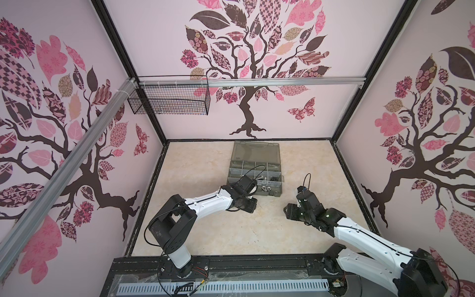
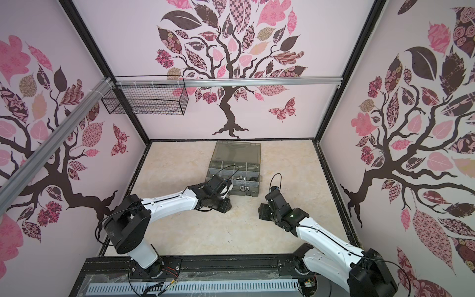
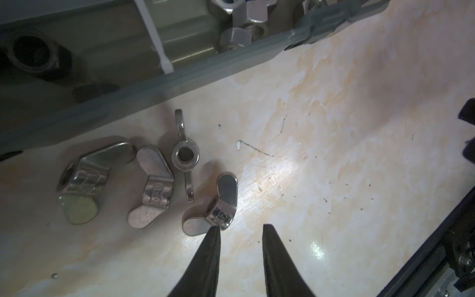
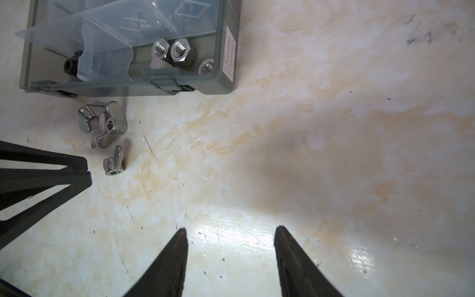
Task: Sort the screws and nuts into containers
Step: Pick up the nut at the center of the table.
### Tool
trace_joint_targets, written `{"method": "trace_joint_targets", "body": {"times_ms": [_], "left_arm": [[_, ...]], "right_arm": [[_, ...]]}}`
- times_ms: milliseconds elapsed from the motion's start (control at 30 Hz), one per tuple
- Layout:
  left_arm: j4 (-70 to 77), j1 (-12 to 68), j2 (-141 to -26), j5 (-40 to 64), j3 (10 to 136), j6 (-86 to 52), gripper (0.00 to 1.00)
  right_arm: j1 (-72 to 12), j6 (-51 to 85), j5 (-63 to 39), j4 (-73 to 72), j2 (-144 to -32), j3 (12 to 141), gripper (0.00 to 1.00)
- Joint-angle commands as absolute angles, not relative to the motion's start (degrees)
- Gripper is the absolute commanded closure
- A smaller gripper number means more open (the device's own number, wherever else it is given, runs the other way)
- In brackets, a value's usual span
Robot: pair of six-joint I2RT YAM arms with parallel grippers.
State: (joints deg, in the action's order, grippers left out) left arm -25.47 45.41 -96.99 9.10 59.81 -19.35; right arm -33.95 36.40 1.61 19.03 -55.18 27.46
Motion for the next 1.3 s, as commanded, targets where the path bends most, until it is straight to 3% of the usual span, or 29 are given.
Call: {"method": "trace_joint_targets", "body": {"times_ms": [0, 1267], "left_arm": [[-26.07, 45.53, -98.75, 8.82, 63.17, -16.91, 0.68], [-26.09, 45.53, -102.22, 6.51, 59.73, -16.61, 0.69]], "right_arm": [[-33.95, 37.48, 1.85, 20.35, -54.23, 26.91, 0.43], [-34.01, 38.95, 1.33, 20.92, -50.87, 23.82, 0.42]]}}
